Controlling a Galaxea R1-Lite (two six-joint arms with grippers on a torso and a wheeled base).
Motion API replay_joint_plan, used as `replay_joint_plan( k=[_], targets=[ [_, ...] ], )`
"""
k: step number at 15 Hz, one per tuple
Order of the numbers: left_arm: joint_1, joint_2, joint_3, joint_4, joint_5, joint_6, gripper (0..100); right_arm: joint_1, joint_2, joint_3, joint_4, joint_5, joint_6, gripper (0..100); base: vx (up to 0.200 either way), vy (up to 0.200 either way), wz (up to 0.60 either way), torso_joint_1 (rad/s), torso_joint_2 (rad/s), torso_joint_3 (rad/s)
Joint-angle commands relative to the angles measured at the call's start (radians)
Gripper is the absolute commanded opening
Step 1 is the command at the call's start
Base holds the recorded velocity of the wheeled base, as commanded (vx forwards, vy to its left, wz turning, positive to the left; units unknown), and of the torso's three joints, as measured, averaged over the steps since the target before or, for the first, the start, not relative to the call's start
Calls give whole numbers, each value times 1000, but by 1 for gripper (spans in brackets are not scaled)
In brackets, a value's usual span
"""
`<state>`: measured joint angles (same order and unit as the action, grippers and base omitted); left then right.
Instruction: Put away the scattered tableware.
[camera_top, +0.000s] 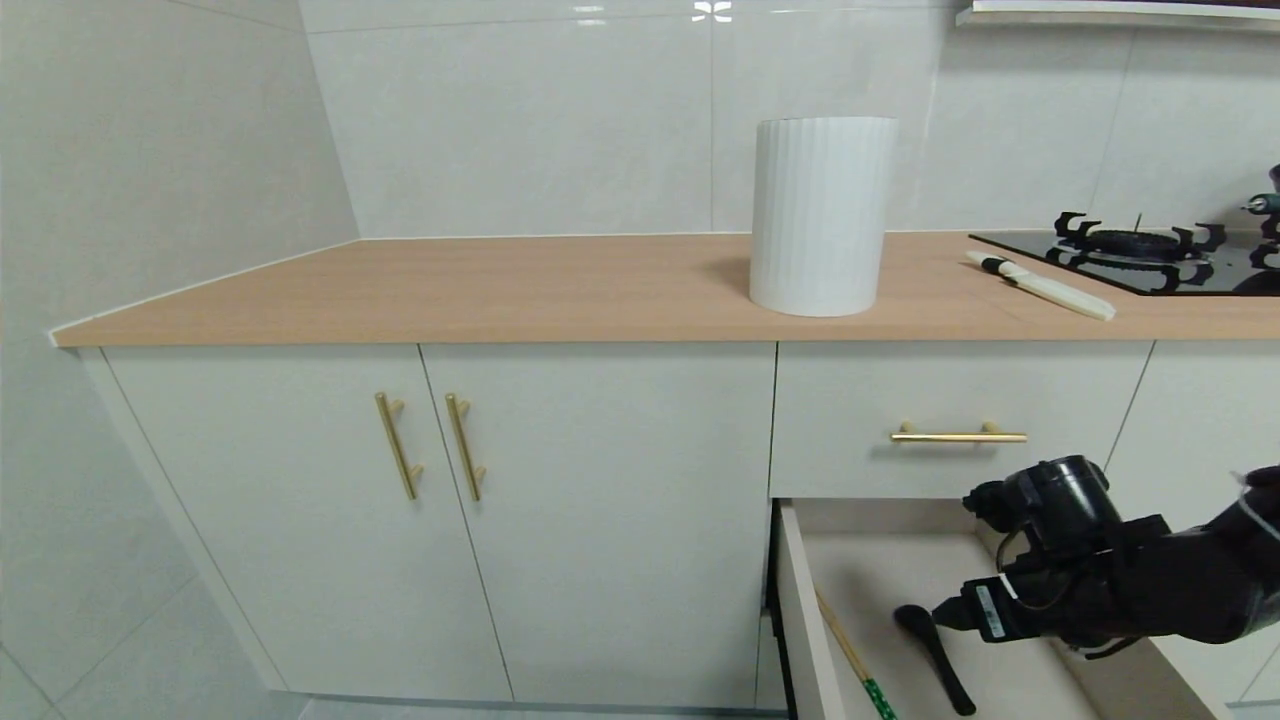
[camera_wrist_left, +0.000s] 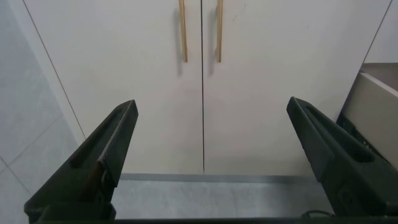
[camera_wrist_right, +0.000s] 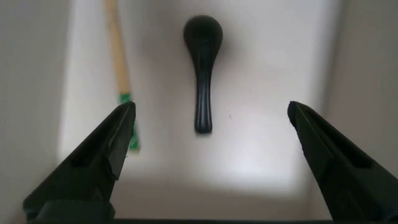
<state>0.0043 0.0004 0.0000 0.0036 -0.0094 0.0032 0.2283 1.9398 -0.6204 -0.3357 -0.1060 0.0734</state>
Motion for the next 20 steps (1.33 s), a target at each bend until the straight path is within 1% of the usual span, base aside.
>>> replay_joint_plan(
  k=[1,4,7,8,9,12,13,17,20],
  targets=[
    [0,0,0,-1,0,0,100,36,-196,-1,90,2,-1,100,-200,0,0,-2,7,2],
    [0,0,0,-1,0,0,100,63,-252,-5,159,2,-6,100,-200,0,0,4,2,6],
    [0,0,0,-1,0,0,100,69,-278,-7,213,2,-11,100,-200,0,0,1,4,4],
    [0,0,0,-1,0,0,100,86,-297,-9,251,2,-12,100,-200,0,0,-2,-2,2],
    [0,0,0,-1,0,0,100,103,-308,-9,288,0,-14,100,0,0,0,0,0,0],
    [0,0,0,-1,0,0,100,141,-309,-2,388,2,-86,100,0,0,0,0,0,0],
    [0,0,0,-1,0,0,100,163,-301,-2,411,3,-89,100,0,0,0,0,0,0],
    [0,0,0,-1,0,0,100,230,-213,5,428,19,-84,100,0,0,0,0,0,0],
    [0,0,0,-1,0,0,100,236,-148,-2,420,15,-80,100,0,0,0,0,0,0]
  ],
)
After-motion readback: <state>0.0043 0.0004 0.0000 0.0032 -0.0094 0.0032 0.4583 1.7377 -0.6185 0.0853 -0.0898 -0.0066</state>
